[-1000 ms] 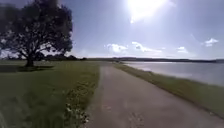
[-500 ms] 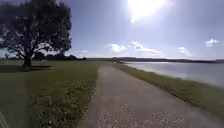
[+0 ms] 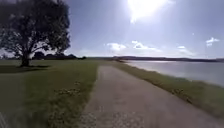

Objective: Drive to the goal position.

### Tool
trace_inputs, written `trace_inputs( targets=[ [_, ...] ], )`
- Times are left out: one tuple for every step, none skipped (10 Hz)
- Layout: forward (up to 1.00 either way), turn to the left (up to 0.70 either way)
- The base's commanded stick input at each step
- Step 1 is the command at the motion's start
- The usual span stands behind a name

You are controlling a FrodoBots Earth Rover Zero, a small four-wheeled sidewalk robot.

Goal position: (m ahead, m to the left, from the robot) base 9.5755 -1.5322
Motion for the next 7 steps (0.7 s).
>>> trace_inputs(
  targets=[
    [0.7,0.05],
    [0.7,0.05],
    [0.7,0.05],
    [0.7,0.05],
    [0.7,0.05],
    [0.7,0.05],
    [0.7,0.05]
  ],
)
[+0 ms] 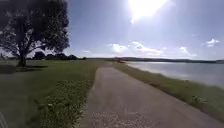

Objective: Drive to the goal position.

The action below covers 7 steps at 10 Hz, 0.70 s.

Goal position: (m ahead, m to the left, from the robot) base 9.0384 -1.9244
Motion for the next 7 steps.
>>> trace_inputs(
  targets=[
    [0.7,0.05],
    [0.7,0.4],
    [0.7,0.4],
    [0.7,0.15],
    [0.7,0.05],
    [0.7,0.05],
    [0.7,0.05]
  ],
)
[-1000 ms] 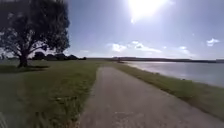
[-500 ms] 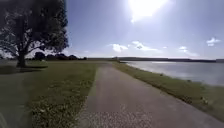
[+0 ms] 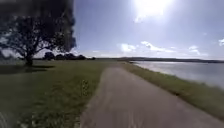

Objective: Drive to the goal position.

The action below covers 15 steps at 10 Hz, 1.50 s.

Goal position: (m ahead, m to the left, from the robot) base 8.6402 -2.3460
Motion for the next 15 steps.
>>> trace_inputs(
  targets=[
    [0.7,0.05],
    [0.7,0.05],
    [0.7,0.05],
    [0.7,0.05],
    [0.7,-0.02],
    [0.7,-0.23],
    [0.7,-0.28],
    [0.7,-0.3],
    [0.7,-0.26],
    [0.7,0.01],
    [0.7,0.05],
    [0.7,0.05],
    [0.7,0.05],
    [0.7,0.05],
    [0.7,0.05]
  ],
)
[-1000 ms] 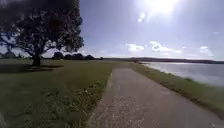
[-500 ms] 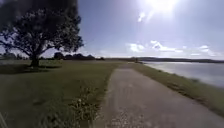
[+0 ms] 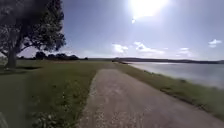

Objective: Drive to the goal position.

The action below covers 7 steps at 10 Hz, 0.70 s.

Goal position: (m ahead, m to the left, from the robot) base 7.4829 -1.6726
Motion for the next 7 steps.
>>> trace_inputs(
  targets=[
    [0.7,0.05],
    [0.7,0.05],
    [0.7,0.05],
    [0.7,0.05],
    [0.7,0.4],
    [0.7,0.31],
    [0.7,0.06]
  ],
)
